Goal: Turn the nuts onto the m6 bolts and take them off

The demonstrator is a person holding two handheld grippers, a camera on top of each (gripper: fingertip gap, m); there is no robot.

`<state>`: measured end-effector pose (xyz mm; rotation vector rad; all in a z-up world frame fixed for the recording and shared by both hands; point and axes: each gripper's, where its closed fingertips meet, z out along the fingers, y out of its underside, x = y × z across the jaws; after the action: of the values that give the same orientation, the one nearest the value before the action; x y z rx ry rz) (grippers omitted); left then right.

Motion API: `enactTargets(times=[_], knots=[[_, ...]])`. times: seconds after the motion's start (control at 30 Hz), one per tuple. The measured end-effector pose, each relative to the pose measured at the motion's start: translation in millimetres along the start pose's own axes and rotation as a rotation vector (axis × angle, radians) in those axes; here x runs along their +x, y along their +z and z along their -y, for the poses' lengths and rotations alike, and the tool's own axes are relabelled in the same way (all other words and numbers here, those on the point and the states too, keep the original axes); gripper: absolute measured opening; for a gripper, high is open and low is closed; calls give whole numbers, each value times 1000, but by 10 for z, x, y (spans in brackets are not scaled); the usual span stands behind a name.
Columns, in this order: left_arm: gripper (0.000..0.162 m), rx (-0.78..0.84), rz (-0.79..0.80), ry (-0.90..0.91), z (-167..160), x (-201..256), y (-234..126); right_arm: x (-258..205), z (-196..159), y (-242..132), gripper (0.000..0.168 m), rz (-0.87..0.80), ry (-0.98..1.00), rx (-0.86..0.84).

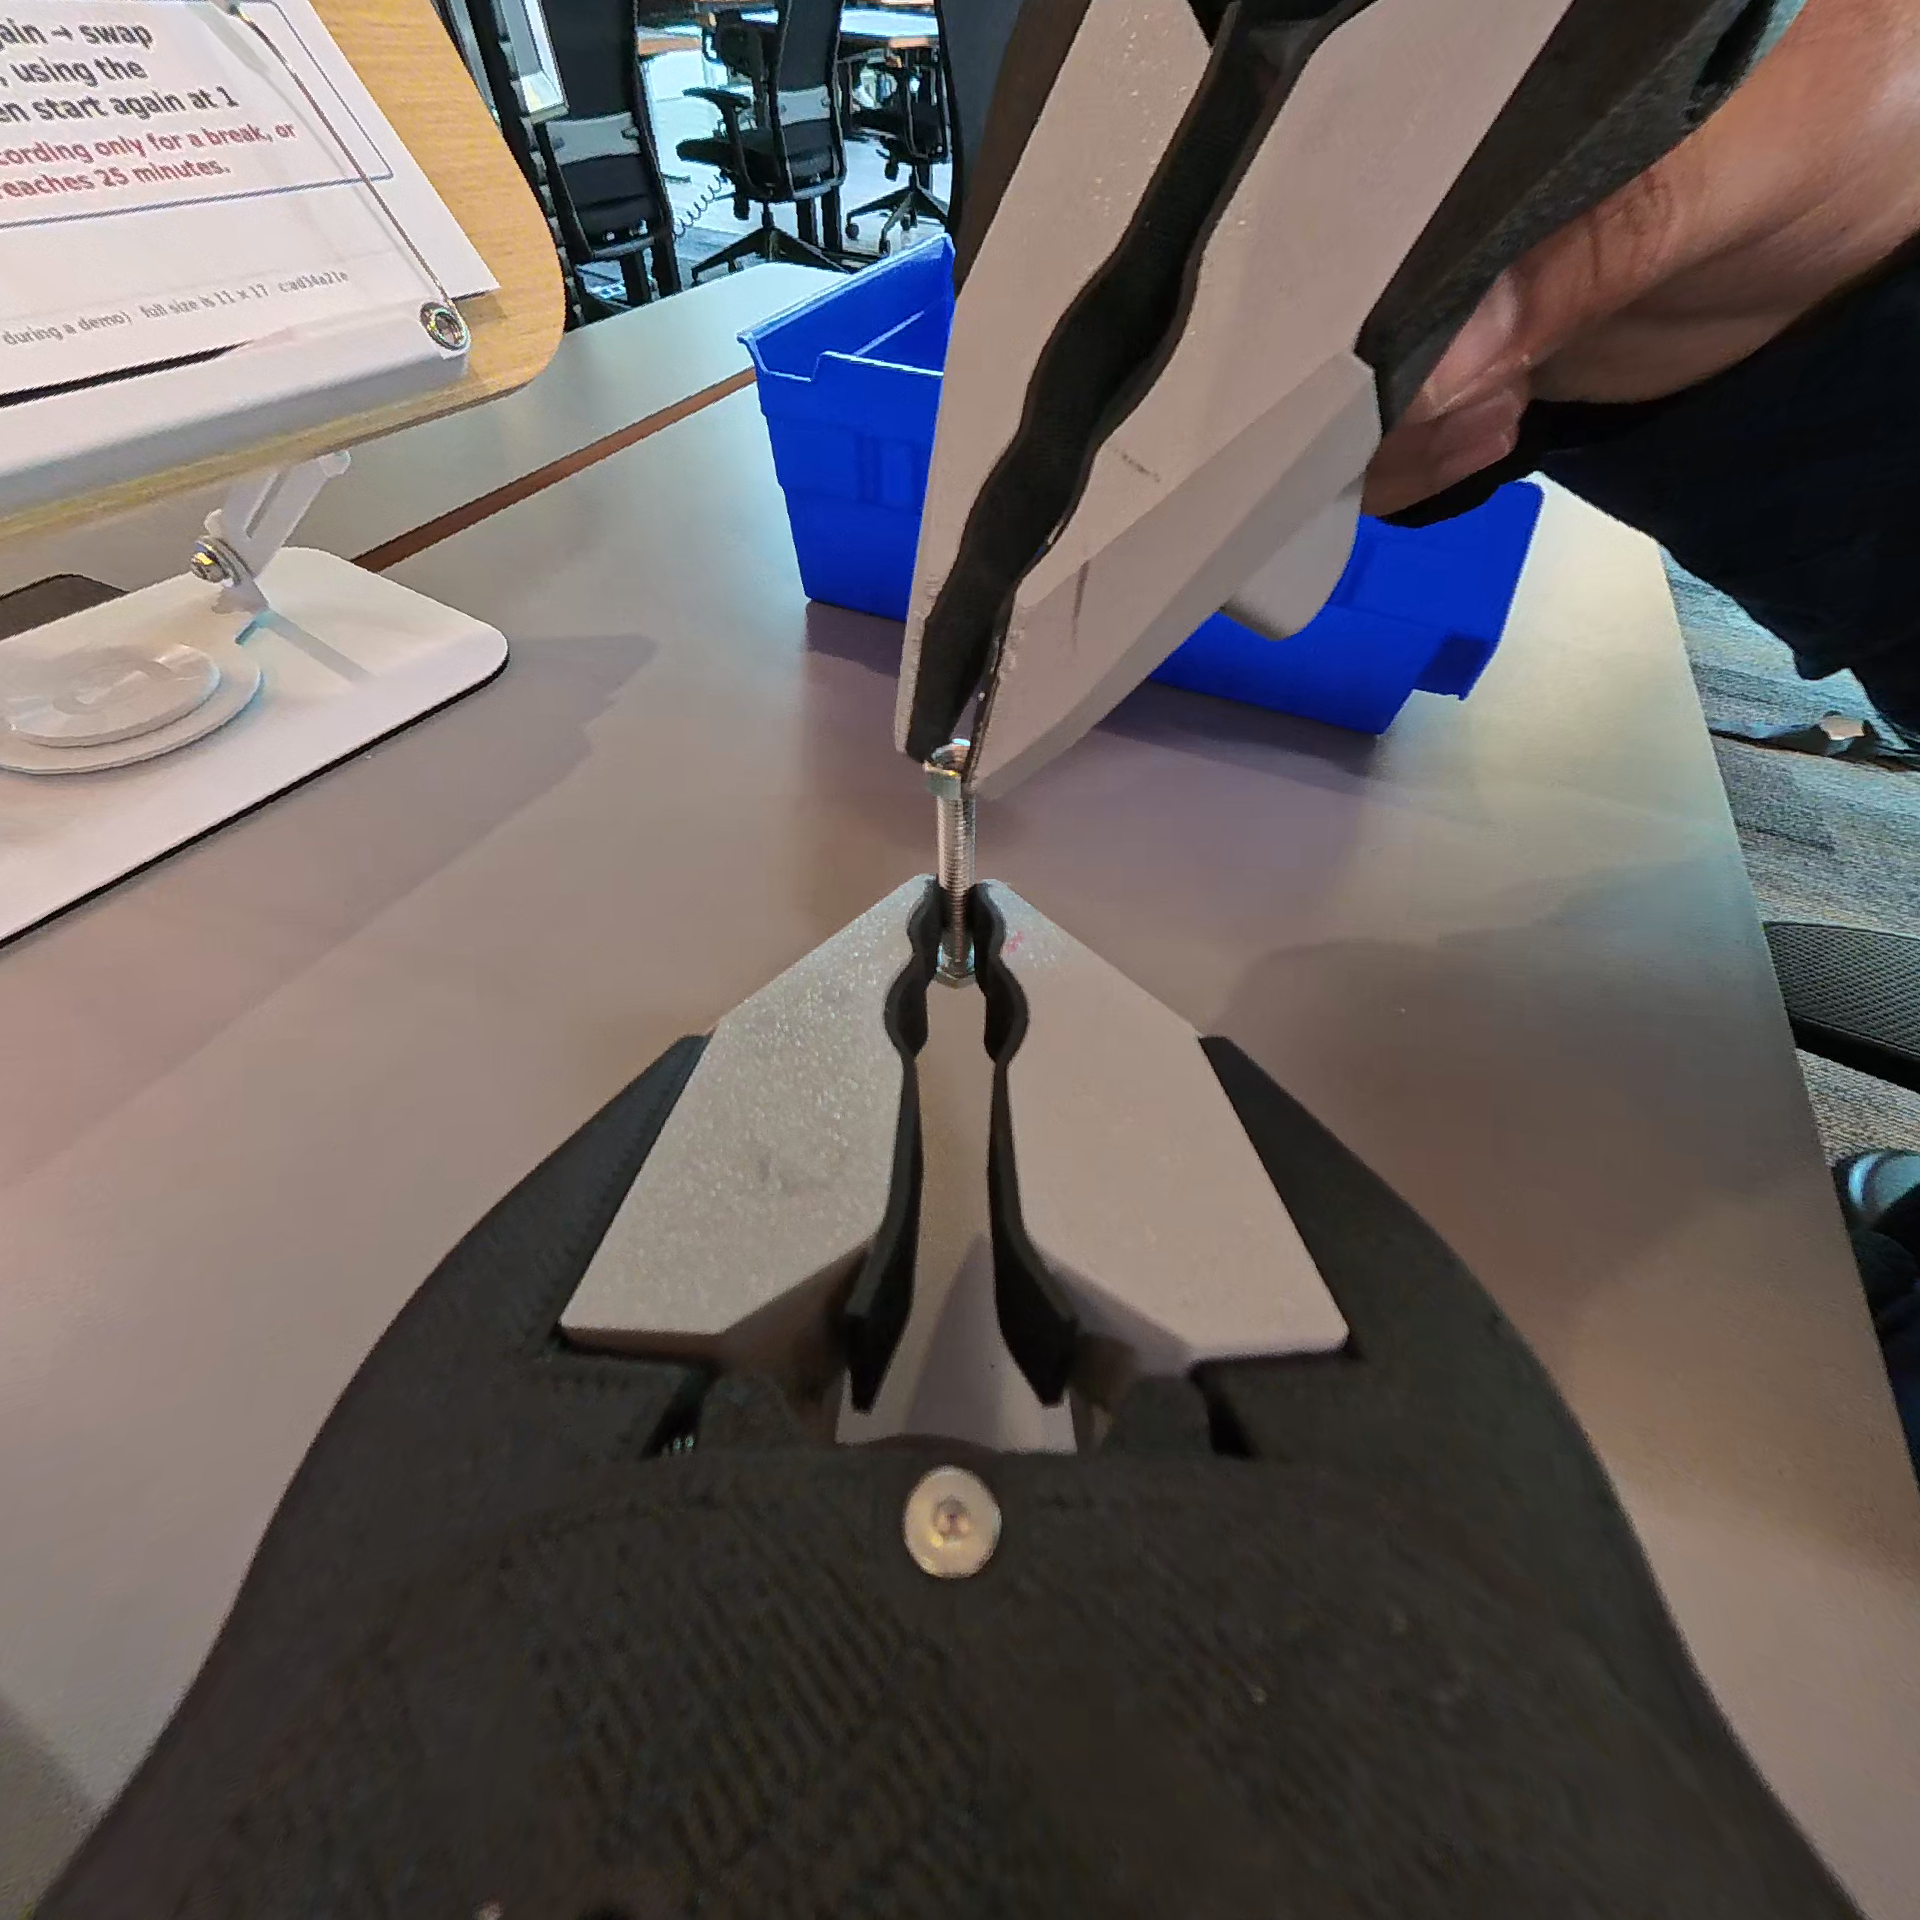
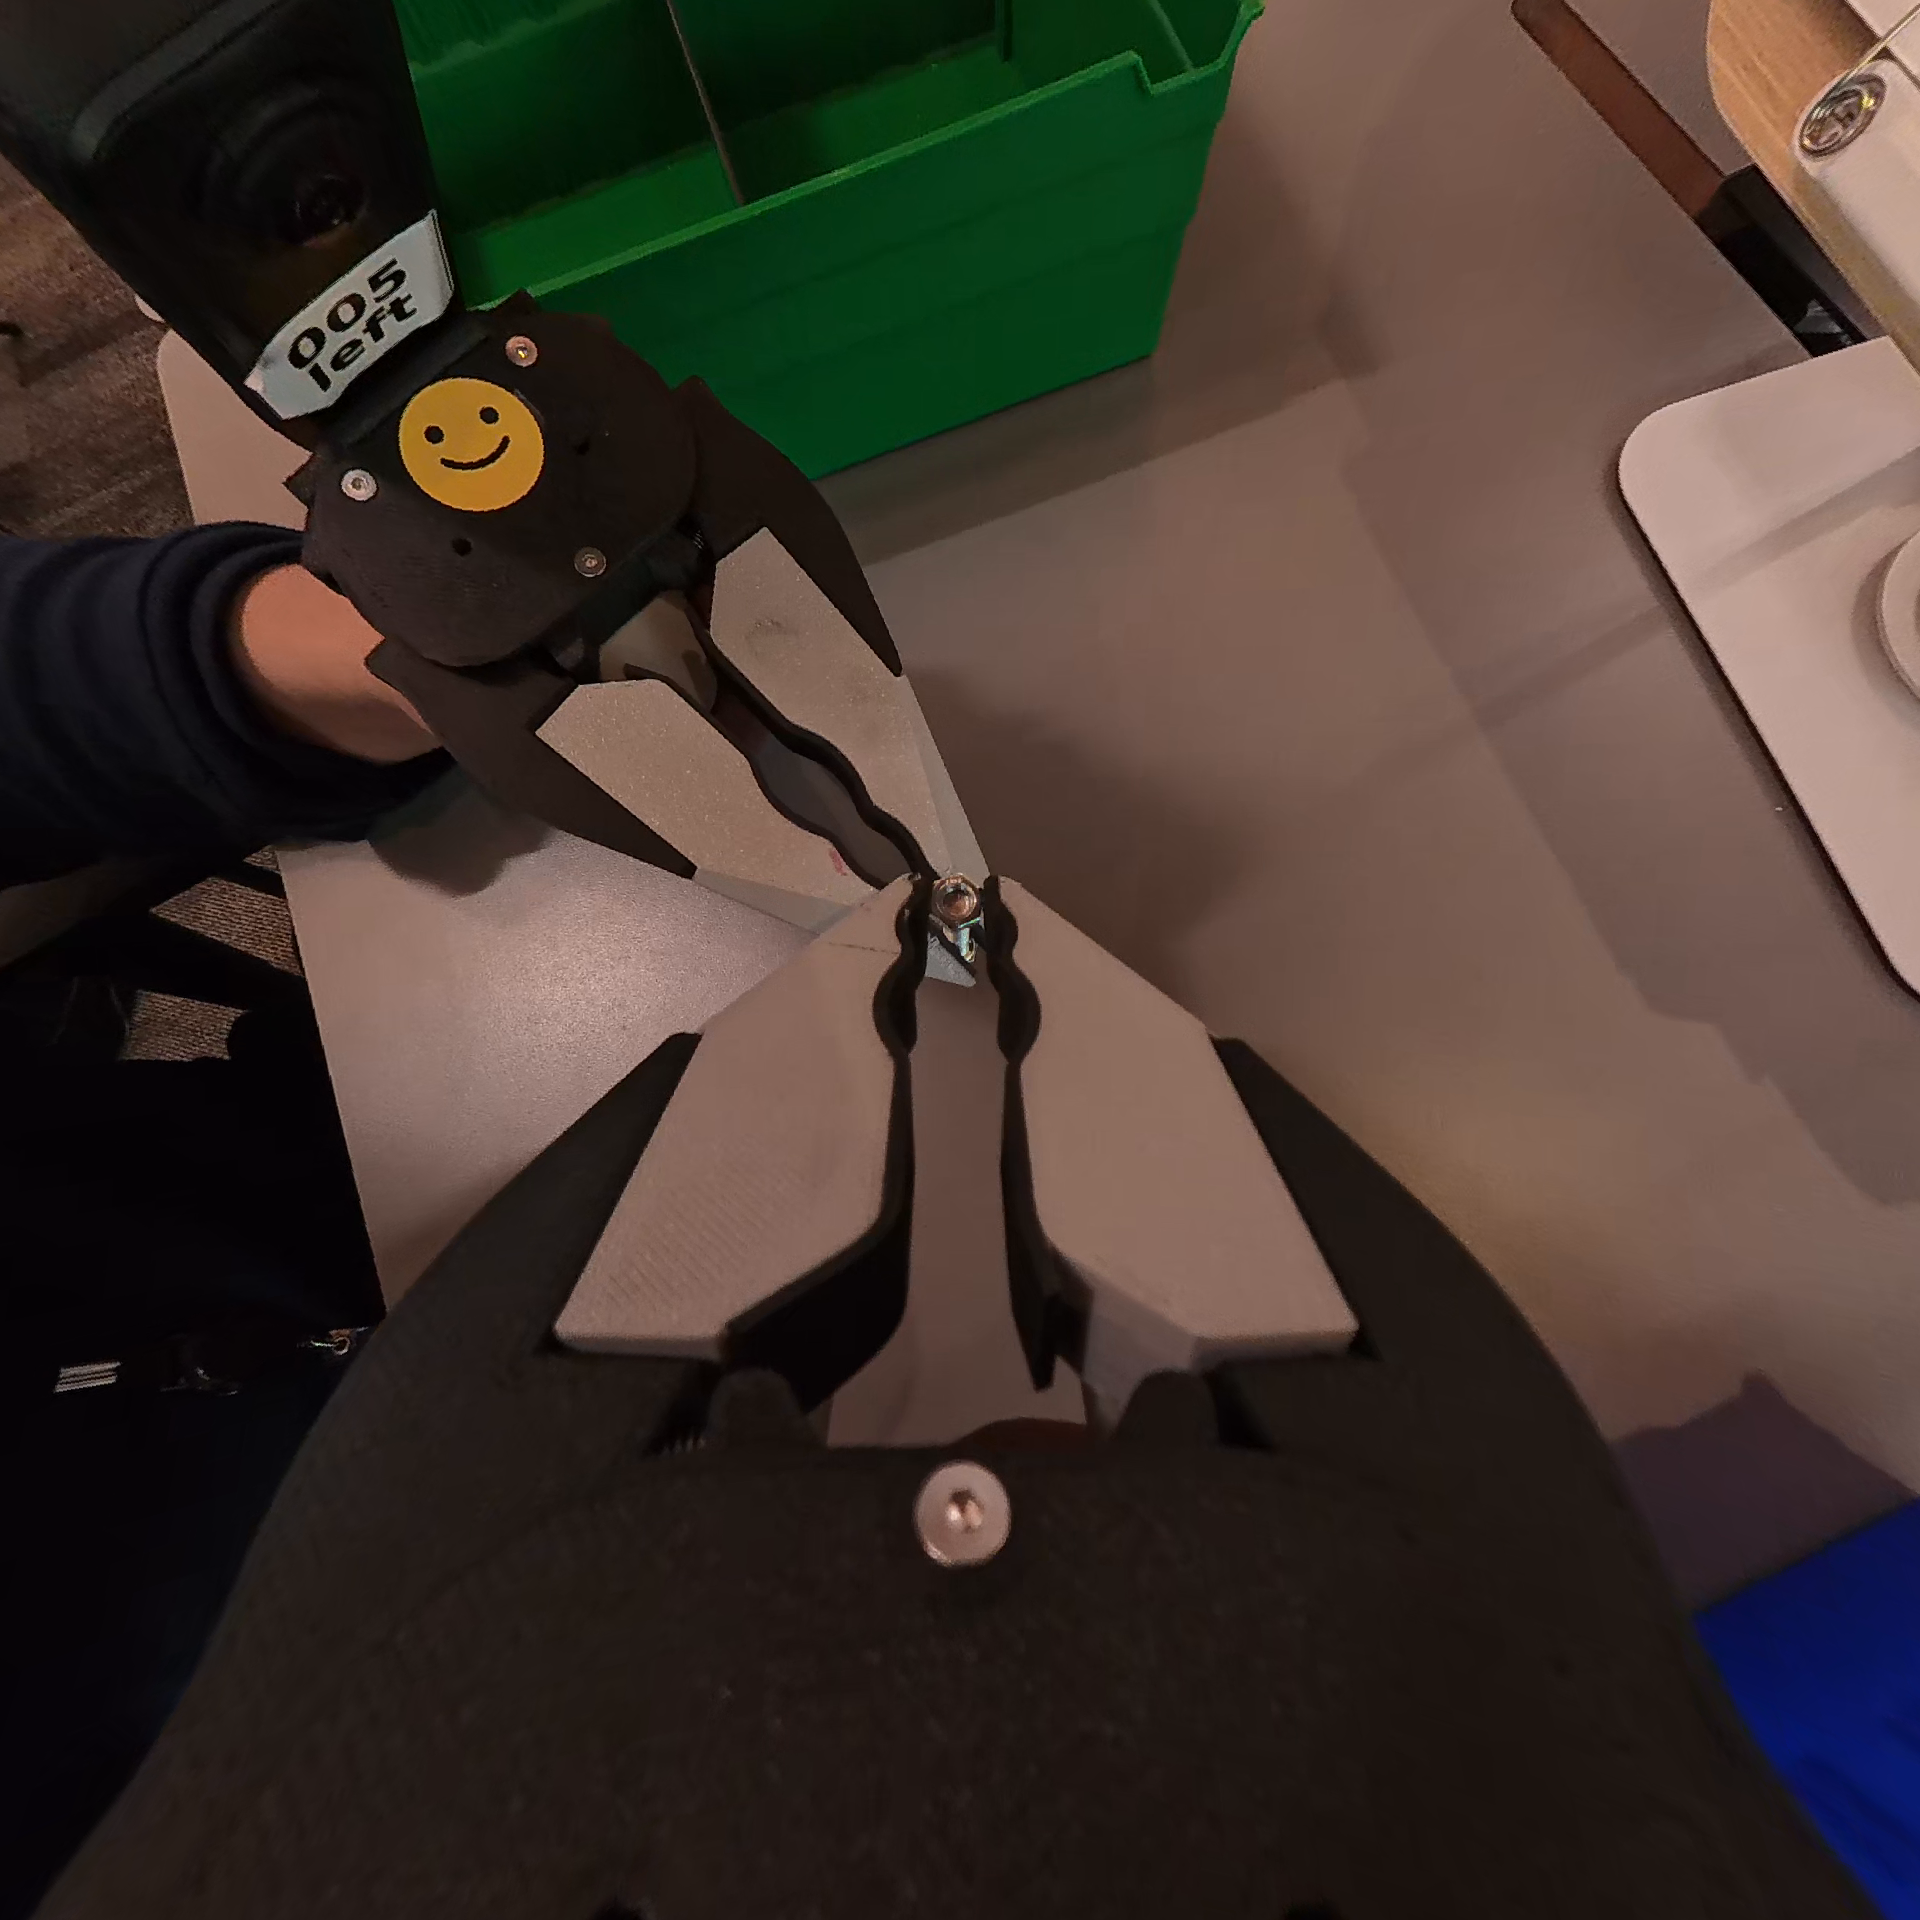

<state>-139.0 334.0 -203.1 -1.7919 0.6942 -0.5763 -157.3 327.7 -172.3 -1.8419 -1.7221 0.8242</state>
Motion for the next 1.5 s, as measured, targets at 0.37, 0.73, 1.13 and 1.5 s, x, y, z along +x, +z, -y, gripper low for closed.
enactTargets(times=[0.37, 0.73, 1.13, 1.5], knots=[[3, 8, 3, -3, 14, -8, -9, 1, -4, 1, 8, 1, 2, 2], [3, 23, 8, -7, 41, -27, -32, -53, 56, -144, 19, 18, -9, 145], [3, 41, -50, -24, 39, 38, -21, -94, -12, -313, 32, 45, -78, 613], [3, 91, -166, 5, 158, 313, -43, -289, -57, -371, 42, 138, -125, 667]])
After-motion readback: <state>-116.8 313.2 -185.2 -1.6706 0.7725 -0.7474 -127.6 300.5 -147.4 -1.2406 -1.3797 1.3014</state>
